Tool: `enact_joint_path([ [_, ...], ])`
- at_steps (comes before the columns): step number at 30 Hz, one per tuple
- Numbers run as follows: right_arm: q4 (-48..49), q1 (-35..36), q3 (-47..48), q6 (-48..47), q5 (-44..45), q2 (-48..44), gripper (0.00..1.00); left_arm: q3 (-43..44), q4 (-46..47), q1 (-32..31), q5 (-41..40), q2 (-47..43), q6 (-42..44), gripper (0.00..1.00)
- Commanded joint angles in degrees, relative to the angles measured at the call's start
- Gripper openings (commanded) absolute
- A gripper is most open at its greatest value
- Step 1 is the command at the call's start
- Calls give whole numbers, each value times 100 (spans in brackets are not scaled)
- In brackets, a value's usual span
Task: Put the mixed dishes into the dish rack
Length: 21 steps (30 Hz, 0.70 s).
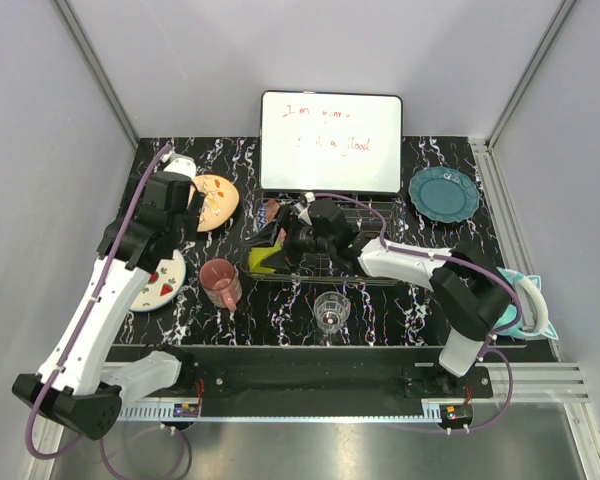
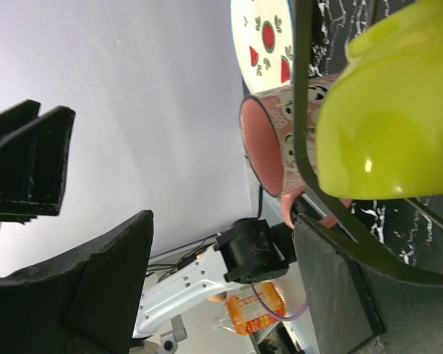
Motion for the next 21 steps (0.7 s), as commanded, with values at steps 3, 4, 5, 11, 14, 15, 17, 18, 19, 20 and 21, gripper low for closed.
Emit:
enact_joint_path([
  [3,361,-1,463,234,68,73,82,-115,354,78,41,-265,31,99],
  [4,351,-18,464,164,121,82,82,-159,372,78,32,-256,13,99],
  [5,334,-9,482,120,130,108,82,-194,380,87,40,-265,13,99],
  [11,-271,-9,649,-144,42,91,82,-318,521,122,-12,-291,83,99],
  [14,-676,-18,692,-267,-20,21,82,-344,574,139,5,-318,92,99],
  [15,-1008,-27,754,-328,-20,-31,83,-344,565,140,14,-309,66,99],
  [17,-1343,-53,754,-538,68,-111,84,-344,574,148,40,-318,48,99],
  [18,-1362,-71,693,-557,68,-172,85,-353,574,148,49,-309,13,99],
  [19,-1363,-123,658,-566,60,-190,85,-361,583,148,58,-309,-5,99],
  [20,-1363,-141,640,-583,51,-173,85,-370,574,148,67,-318,-13,99],
  [21,-1363,-167,596,-584,51,-164,85,-370,591,148,67,-318,-22,99],
])
